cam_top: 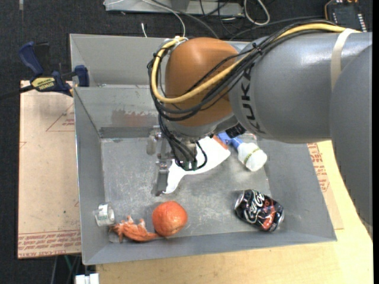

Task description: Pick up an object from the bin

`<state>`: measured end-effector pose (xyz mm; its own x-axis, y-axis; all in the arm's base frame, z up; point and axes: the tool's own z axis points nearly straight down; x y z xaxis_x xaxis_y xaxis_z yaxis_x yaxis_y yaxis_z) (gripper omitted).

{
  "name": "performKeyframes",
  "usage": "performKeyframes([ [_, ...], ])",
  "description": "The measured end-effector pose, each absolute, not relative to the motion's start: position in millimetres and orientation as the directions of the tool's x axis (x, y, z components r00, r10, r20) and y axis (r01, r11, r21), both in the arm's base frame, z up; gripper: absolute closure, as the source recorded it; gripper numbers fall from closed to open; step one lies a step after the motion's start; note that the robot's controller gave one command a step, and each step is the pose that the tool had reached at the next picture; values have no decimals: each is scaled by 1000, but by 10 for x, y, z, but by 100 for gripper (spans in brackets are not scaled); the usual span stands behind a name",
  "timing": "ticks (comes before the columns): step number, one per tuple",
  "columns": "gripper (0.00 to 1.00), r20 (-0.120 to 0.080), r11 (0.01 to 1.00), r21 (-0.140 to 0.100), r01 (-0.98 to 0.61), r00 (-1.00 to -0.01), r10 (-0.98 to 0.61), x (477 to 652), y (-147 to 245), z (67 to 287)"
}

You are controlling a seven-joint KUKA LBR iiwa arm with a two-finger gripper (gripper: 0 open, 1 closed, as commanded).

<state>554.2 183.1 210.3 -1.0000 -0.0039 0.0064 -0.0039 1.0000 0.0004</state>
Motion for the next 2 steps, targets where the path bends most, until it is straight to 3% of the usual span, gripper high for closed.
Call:
performKeyframes([
  [1, 0, -1, 1000, 2, 1, -1000, 1, 5561, 1821, 2140],
  [2, 0, -4, 978, 1, -209, -978, -209, 5892, 1099, 899],
])
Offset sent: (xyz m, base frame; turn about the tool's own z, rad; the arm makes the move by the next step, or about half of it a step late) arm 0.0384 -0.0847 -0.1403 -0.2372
